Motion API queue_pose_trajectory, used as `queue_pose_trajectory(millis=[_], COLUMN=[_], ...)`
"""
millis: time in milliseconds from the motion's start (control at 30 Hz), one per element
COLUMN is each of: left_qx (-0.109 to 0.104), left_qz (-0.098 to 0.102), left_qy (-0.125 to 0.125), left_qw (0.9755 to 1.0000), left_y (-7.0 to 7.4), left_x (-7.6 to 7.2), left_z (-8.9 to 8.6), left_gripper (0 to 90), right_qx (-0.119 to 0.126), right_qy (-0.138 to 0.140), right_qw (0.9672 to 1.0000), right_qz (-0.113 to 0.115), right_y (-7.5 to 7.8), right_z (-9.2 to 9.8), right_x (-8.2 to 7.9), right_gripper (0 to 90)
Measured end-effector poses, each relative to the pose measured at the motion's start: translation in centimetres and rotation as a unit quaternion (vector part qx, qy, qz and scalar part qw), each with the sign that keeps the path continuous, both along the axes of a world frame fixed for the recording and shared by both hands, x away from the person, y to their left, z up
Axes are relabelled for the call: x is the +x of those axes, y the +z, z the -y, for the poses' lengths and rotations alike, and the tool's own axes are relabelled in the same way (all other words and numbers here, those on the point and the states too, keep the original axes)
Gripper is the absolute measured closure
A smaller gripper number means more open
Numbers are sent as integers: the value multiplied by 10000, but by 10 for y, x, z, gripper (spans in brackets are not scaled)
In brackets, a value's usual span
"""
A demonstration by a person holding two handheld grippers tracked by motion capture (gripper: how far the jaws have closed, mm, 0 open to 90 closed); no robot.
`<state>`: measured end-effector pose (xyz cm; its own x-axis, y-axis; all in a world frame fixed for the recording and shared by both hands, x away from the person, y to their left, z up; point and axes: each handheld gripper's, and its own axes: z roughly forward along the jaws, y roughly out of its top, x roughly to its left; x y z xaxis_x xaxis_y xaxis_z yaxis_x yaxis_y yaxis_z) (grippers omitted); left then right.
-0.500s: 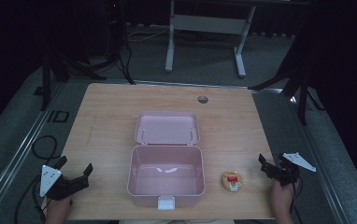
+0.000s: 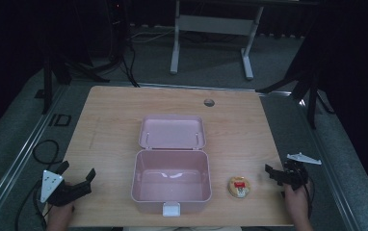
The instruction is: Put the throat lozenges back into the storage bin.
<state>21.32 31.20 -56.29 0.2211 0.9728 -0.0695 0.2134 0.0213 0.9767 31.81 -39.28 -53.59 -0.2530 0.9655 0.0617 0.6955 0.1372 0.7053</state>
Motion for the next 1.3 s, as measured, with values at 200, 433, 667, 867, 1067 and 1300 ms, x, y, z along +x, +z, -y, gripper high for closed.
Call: queue_pose_trajectory(millis=[200, 433, 667, 867, 1067, 1300], left_qx=[-23, -33, -40, -43, -50, -57], left_qz=[-8, -9, -14, -17, -21, -21], left_qy=[-11, -17, -30, -29, -40, -48], left_qw=[10000, 10000, 10000, 10000, 10000, 10000], left_y=[0, 0, 0, 0, 0, 0], left_x=[0, 0, 0, 1, 1, 1], left_z=[-1, -1, -1, -1, -1, -1], left_gripper=[3, 3, 3, 3, 3, 3], right_qx=[-301, -730, -1248, -1606, -1778, -2147], right_qy=[413, 971, 2360, 3011, 3530, 4038], right_qw=[9965, 9834, 9389, 9051, 8736, 8468], right_qz=[-667, -1348, -2173, -2537, -2838, -2717], right_y=[8, 15, 14, 15, 19, 28], right_z=[2, -3, -13, -22, -28, -39], right_x=[2, 0, -6, -9, -6, -6], right_gripper=[135, 129, 133, 133, 136, 139])
